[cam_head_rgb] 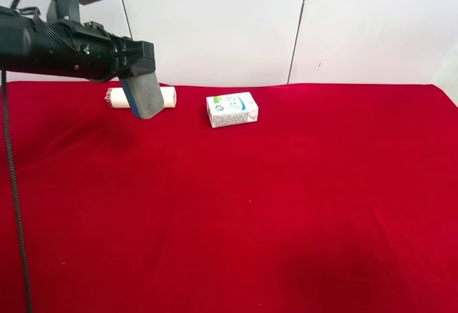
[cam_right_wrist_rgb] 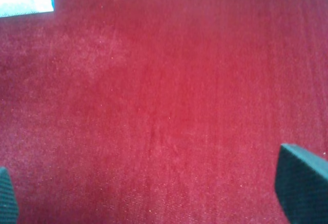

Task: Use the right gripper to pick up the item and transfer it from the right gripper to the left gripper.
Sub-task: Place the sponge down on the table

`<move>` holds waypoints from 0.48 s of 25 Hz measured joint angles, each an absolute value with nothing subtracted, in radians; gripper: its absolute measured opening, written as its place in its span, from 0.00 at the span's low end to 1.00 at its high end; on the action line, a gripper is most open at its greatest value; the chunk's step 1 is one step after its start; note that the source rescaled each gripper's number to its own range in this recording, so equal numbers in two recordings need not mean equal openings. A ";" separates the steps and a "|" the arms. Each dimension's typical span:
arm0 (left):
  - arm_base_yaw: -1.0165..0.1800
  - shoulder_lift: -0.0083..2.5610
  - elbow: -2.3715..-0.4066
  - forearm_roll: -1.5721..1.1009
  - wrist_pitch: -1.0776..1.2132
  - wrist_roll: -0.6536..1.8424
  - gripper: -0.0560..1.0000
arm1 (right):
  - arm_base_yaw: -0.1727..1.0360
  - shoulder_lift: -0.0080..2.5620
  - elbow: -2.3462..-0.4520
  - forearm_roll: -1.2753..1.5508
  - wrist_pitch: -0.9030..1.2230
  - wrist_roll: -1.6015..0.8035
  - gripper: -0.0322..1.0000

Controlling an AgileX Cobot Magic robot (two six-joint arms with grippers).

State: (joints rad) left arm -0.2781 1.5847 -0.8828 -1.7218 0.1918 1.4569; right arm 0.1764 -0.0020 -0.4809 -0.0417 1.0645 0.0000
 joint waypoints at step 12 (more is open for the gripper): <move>-0.217 1.859 -1.013 -1.701 0.389 1.410 0.07 | 0.176 -0.002 -0.481 -0.042 1.064 0.000 1.00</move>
State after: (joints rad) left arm -0.2173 1.8587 -1.0127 -1.7012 0.3885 1.4100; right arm 0.1764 -0.0020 -0.4809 -0.0417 1.0645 0.0000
